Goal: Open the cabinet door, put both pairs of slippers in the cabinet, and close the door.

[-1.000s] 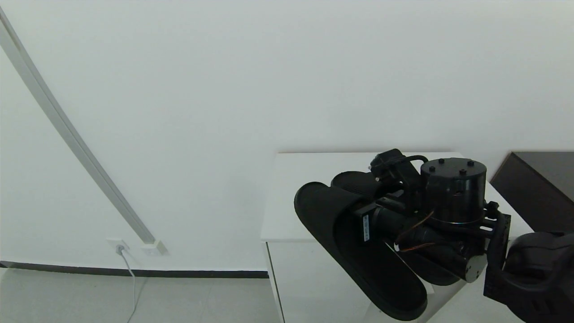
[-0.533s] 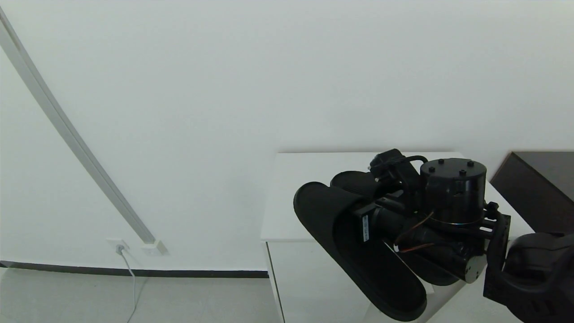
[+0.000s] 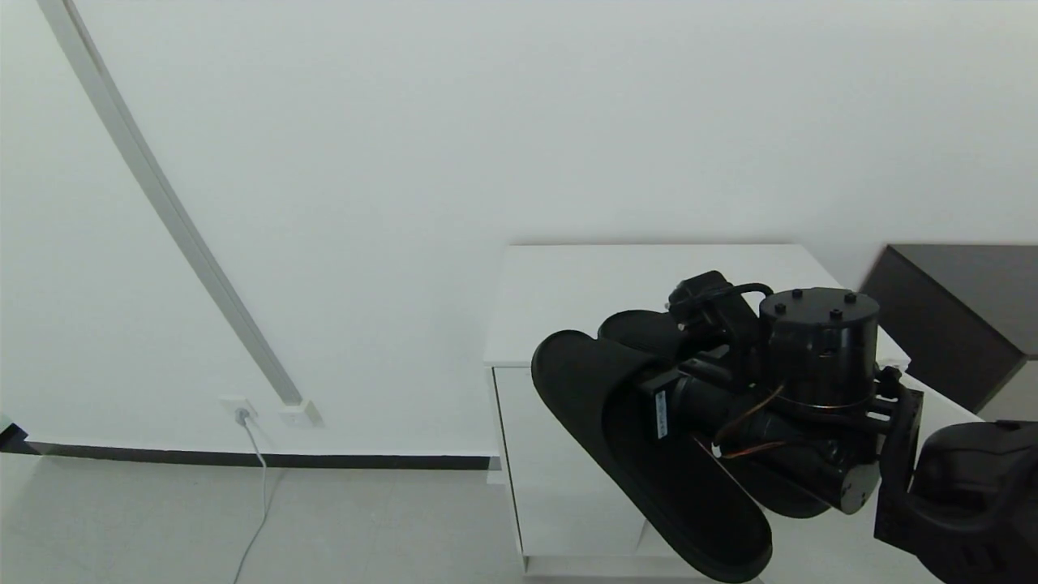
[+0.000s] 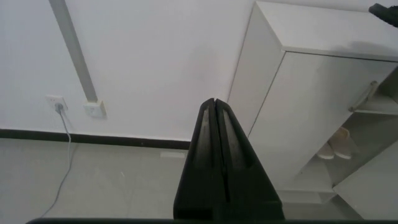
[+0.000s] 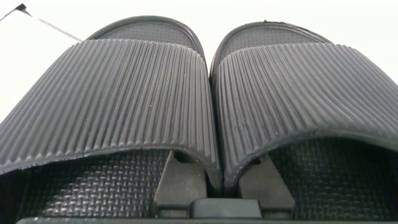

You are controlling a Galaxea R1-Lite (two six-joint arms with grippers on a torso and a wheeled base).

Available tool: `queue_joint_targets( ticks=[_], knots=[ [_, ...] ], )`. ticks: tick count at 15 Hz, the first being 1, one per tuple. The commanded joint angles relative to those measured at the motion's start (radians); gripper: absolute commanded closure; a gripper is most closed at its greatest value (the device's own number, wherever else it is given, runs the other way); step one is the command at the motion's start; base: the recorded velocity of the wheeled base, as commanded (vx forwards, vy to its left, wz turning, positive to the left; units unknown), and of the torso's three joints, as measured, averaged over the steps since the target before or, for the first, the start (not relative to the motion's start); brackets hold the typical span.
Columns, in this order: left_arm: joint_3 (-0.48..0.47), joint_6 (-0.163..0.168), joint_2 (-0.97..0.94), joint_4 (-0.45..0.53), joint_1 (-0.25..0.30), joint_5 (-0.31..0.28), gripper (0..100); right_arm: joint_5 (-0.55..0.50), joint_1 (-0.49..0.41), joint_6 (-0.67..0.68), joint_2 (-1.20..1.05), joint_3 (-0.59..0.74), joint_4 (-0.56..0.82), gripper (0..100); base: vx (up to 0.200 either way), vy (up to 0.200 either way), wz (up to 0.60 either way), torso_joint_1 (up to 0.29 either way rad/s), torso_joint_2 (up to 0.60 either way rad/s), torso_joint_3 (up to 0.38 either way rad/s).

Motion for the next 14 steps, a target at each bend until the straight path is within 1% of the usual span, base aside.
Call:
queue_joint_targets(
  ticks=[1,12,14],
  knots=[
    [0.0,-0.001,0.001,0.001,0.0,0.001,100,0.0,0.0,0.0,0.002,0.0,-0.001,100,0.0,0.0,0.0,0.0,0.0,0.0],
    [0.0,-0.001,0.002,0.0,0.0,-0.001,100,0.0,0.002,-0.012,0.0,0.012,-0.001,100,0.0,0.0,0.0,0.0,0.0,0.0],
    [0.0,-0.001,0.001,0.001,0.0,-0.001,100,-0.002,0.002,-0.012,-0.004,0.015,-0.001,100,0.0,-0.2,0.0,0.002,0.0,0.002]
  ],
)
